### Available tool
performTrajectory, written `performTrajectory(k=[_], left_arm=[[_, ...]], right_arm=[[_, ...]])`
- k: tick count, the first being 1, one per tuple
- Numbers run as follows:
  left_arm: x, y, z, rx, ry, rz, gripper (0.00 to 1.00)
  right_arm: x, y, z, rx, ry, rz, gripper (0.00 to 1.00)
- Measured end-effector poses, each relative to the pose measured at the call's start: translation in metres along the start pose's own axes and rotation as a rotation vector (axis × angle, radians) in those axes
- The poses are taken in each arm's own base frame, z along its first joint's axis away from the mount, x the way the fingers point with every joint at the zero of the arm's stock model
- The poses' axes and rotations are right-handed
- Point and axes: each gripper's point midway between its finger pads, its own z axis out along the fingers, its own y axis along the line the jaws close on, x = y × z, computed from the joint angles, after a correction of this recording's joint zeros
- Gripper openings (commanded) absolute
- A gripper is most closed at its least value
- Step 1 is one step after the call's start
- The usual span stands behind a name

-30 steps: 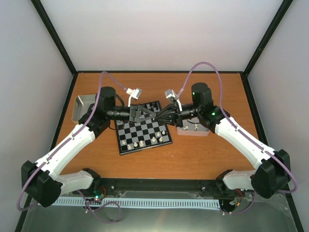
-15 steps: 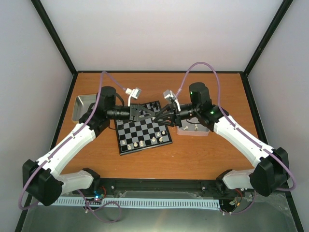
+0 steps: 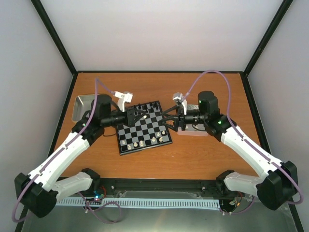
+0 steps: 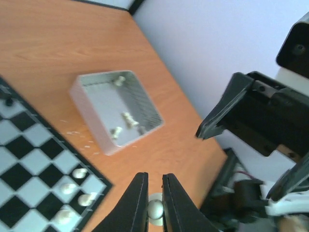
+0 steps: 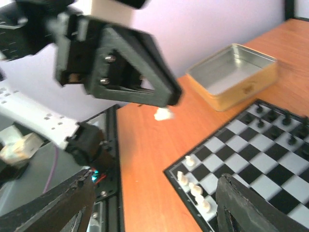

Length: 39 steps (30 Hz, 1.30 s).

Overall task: Set up the chess pieces on the board
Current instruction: Place the chess piece on the chessboard.

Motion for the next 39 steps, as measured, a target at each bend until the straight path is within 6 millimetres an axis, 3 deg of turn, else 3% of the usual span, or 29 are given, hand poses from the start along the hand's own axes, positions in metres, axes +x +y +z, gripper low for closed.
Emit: performTrajectory(k=[3,8,12,20,25,33,39], left_arm=[[0.004,0.023,-0.007,-0.118,-0.050,0.055,0.01],[0.026,0.069,-0.002,-0.346,-0.045,0.092,0.01],[0.057,0.092,0.011,-0.508,0.023,0.145,0.01],[0.083,0.145,0.002,-0.783,0.059,0.112,0.01],[0.100,0.160,-0.001,-0.831,0.083,0.068,0.01],[0.145,0.190,-0.005,-0.892,0.188,0.004,0.01],[0.148,0.200,-0.004,-0.895,0.198,-0.029,0.00]], right_arm=[[0.009,-0.020,-0.005,0.106,-0.015,0.061,0.69],[0.030,-0.053,-0.009,0.260,-0.012,0.171,0.69],[0.035,-0.066,-0.011,0.319,-0.020,0.215,0.70],[0.045,-0.084,-0.006,0.368,-0.017,0.282,0.69],[0.051,-0.091,-0.004,0.384,-0.010,0.311,0.69],[0.054,-0.094,-0.003,0.390,-0.009,0.327,0.69],[0.054,-0.095,-0.003,0.389,-0.011,0.329,0.69]])
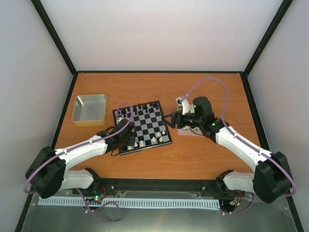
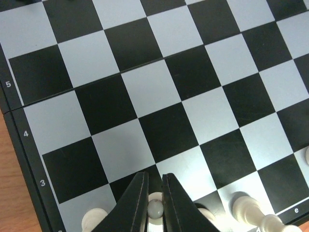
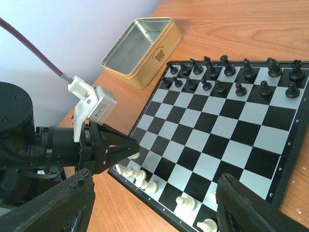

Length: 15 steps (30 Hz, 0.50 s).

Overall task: Set up the chess pieces on the board
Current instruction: Place the chess piece on the chessboard.

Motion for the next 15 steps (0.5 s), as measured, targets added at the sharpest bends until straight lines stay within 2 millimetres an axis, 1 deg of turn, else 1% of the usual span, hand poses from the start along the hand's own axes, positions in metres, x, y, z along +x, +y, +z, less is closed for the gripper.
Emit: performTrajectory(k=[6,15], left_arm=[[-0.006,0.000,0.002,0.014,-0.018,-0.020,0.01],[0.007,0.007,0.010,-0.014,0.017,-0.011,0.01]], right_arm=[[0.000,-0.002,0.002,0.001,0.000,0.006,0.69],[0.002,-0.006,0.007,0.003,0.008,0.024,0.69]])
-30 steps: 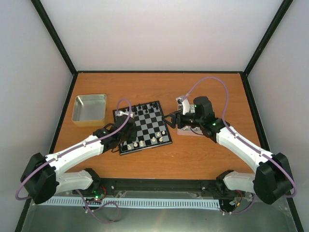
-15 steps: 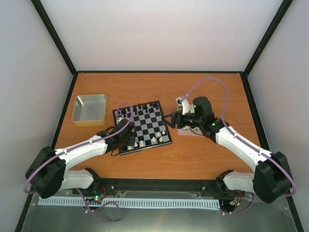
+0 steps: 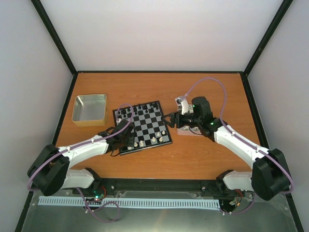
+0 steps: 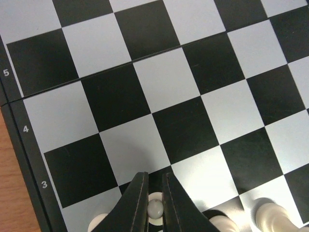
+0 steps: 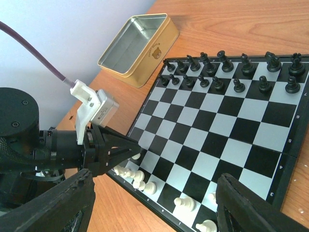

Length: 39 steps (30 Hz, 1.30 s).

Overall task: Set up the chess pieces on the board
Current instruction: Place the chess piece on the chessboard.

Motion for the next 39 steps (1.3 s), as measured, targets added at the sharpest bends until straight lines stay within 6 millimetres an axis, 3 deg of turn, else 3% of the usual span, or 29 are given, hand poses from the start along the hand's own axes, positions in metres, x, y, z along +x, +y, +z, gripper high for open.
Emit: performTrajectory(k=[7,16,23,31,35,39], left_arm=[[-0.001,-0.001,0.002,0.003,-0.005,0.005,0.01],[-0.001,-0.001,0.002,0.002,-0.003,0.013,0.21],[0.000,-0.001,-0.002,0.009,0.001,0.014,0.26],[-0.026,-0.014,-0.023,0.055,-0.062,0.000,0.40],[-0.047,-0.019,-0.043,0.080,-0.124,-0.011,0.49],[-0.076,-0.025,-0.078,0.128,-0.240,-0.029,0.59]], right_arm=[[0.001,-0.001,0.001,0.001,0.003,0.005,0.69],[0.001,0.000,0.001,-0.004,0.001,0.004,0.69],[0.002,-0.002,0.003,-0.005,0.009,0.011,0.69],[0.001,-0.002,0.003,-0.003,0.004,0.010,0.69],[0.000,-0.023,0.001,0.106,-0.010,0.056,0.66],[-0.002,-0.081,-0.017,0.344,-0.038,0.197,0.64]])
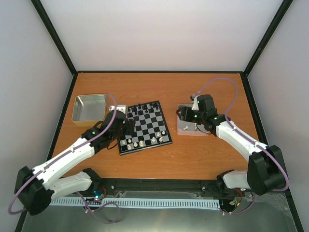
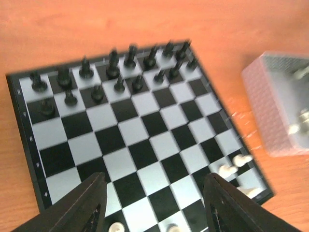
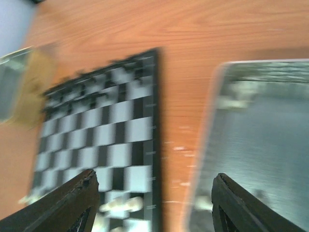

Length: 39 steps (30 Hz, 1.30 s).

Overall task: Set up the chess pieces on the board
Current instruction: Place the chess piece on the chessboard, then pick up the chess piece from the storage box.

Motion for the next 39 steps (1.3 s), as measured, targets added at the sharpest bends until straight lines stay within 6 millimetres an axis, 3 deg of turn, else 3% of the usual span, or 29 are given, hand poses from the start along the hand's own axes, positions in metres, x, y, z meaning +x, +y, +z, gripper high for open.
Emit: performTrajectory(k=[4,8,12,17,27,39], left_arm=[[-0.034,-0.008,-0.037,0.067,-0.144,-0.012,0.67],[-0.058,-0.009,-0.073,0.122,-0.278,-0.029,0.72],[-0.069,-0.009,-0.092,0.152,-0.350,-0.047,0.73],[-0.070,-0.009,-0.093,0.152,-0.354,-0.050,0.73],[-0.063,-0.009,-0.080,0.137,-0.312,-0.039,0.74],[-0.058,-0.009,-0.070,0.125,-0.281,-0.031,0.73]], right_arm=[[0.001,-0.066,0.001,0.236,0.003,0.105,0.64],[0.008,-0.088,0.012,0.338,0.055,0.111,0.62],[-0.008,-0.105,0.030,0.418,0.053,0.077,0.57],[-0.021,-0.115,0.057,0.434,0.063,0.033,0.50],[-0.018,-0.133,0.098,0.444,0.099,0.041,0.38],[-0.010,-0.149,0.110,0.504,0.125,0.009,0.33]])
